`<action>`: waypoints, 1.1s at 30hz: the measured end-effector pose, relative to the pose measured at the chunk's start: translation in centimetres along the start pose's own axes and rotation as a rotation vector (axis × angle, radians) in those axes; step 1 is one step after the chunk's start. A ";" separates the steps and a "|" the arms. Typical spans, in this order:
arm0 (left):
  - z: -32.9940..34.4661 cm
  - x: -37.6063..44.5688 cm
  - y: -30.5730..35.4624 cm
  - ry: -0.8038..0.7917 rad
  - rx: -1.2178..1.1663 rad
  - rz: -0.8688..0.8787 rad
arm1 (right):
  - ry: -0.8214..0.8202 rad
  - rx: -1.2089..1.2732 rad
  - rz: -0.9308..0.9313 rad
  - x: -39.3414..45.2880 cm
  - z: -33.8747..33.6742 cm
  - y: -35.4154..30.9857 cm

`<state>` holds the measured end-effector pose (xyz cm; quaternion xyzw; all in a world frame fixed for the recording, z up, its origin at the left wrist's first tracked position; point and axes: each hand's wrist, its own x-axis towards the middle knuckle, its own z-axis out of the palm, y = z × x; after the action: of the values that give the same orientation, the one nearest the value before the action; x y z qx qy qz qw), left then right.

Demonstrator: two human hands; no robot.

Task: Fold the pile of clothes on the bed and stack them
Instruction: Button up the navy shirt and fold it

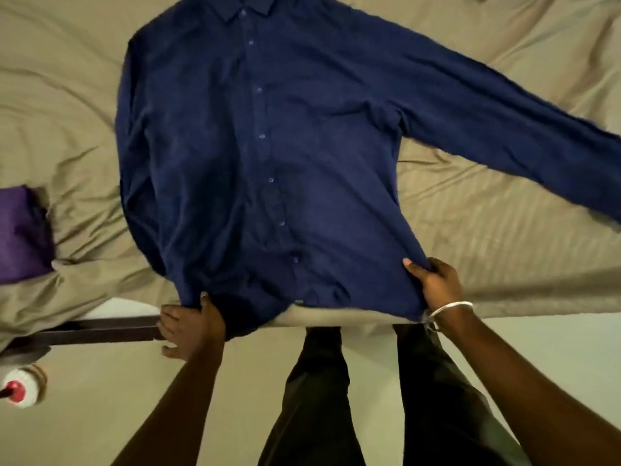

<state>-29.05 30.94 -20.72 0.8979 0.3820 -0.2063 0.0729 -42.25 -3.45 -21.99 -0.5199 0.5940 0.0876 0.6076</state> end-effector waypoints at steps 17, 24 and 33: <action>-7.9 3.7 -6.0 -0.749 -0.834 -0.167 | 0.017 0.208 0.225 -7.4 2.1 -0.2; -8.0 4.2 -7.5 -0.666 -0.683 -0.143 | 0.019 -0.080 0.164 -7.0 0.0 2.1; -5.5 3.6 -9.5 -0.222 -0.315 -0.090 | 0.443 -1.005 -0.374 -7.7 1.8 4.3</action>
<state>-31.90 41.56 -16.98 0.8292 0.4390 -0.2445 0.2449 -46.35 3.65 -18.45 -0.8466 0.4905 0.1392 0.1528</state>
